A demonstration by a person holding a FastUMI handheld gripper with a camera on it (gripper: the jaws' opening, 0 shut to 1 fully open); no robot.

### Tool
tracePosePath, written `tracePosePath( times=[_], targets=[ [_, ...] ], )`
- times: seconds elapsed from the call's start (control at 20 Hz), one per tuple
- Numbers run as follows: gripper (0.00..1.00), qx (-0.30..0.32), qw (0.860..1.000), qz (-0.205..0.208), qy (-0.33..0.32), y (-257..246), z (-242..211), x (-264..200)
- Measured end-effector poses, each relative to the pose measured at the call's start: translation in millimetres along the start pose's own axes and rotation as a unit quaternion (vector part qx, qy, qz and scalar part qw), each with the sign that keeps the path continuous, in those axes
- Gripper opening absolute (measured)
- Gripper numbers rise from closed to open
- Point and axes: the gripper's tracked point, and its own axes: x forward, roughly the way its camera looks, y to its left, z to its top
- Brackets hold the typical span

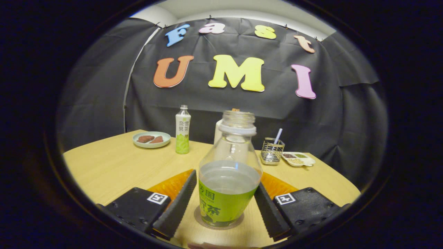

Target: Take the bottle from table, then pour the juice into the cup, finally place the bottle on the coaster

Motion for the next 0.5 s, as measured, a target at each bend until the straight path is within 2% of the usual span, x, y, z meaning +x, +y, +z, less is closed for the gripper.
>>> tracePosePath(
  times=[0.1,0.5],
  targets=[
    [1.0,0.004,1.0,-0.001,0.005,-1,-2,-3],
    [1.0,0.048,0.998,-0.011,0.026,-7,-1,-42]
  ],
)
